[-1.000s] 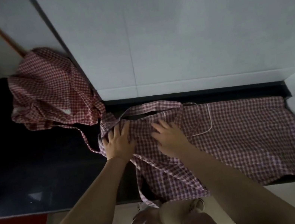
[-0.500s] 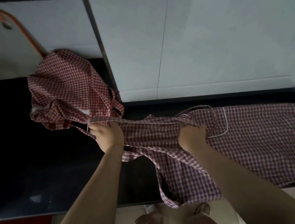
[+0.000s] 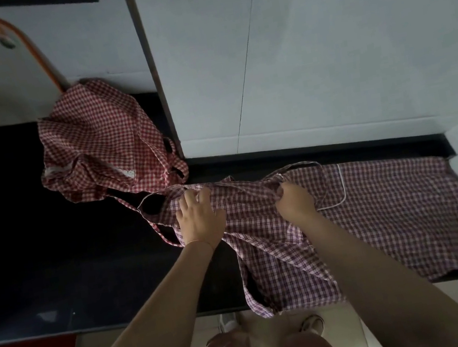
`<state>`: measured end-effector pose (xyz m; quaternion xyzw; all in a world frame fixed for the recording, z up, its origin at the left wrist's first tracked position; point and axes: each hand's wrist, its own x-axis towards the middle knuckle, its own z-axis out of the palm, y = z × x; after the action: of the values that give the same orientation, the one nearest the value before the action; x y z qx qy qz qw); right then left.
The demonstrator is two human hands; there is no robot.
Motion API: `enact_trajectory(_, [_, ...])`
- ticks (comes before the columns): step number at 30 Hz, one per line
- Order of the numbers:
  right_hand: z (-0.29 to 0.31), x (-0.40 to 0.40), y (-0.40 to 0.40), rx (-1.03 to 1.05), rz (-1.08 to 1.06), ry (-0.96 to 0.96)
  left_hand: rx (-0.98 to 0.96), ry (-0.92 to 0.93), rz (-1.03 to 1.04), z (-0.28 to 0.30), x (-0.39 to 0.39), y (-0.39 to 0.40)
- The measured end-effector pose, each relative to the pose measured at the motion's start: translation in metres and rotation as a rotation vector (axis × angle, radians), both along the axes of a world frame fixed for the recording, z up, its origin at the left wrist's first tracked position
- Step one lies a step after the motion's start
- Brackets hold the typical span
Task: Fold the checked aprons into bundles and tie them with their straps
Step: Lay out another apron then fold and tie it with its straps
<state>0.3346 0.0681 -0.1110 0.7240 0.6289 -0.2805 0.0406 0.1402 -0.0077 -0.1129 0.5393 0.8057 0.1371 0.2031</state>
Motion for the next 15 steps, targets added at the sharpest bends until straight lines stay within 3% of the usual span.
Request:
enact_trajectory(2, [0.007,-0.003,-0.002,0.043,-0.053,0.141,0.087,-0.02,0.03,0.005,0.003,0.003])
enact_trajectory(5, [0.034,-0.007,-0.008,0.007,-0.145,0.542,0.298,-0.052,0.03,0.016,0.012,0.011])
enact_trajectory(8, [0.062,-0.01,-0.018,-0.532,0.186,0.651,0.415,-0.14,-0.085,0.038,0.027,0.025])
enact_trajectory(9, [0.066,-0.011,-0.022,-0.755,0.277,0.585,0.319,-0.173,-0.198,0.046,0.031,0.03])
enact_trajectory(11, [0.068,-0.01,-0.026,-1.018,0.26,0.476,-0.108,-0.131,-0.46,0.056,0.033,0.038])
enact_trajectory(13, [0.067,-0.004,-0.029,-0.958,0.19,0.448,-0.593,0.024,-0.534,0.063,0.029,0.034])
enact_trajectory(15, [0.057,0.003,-0.023,-0.716,0.081,0.448,-0.868,0.166,-0.452,0.066,0.014,0.023])
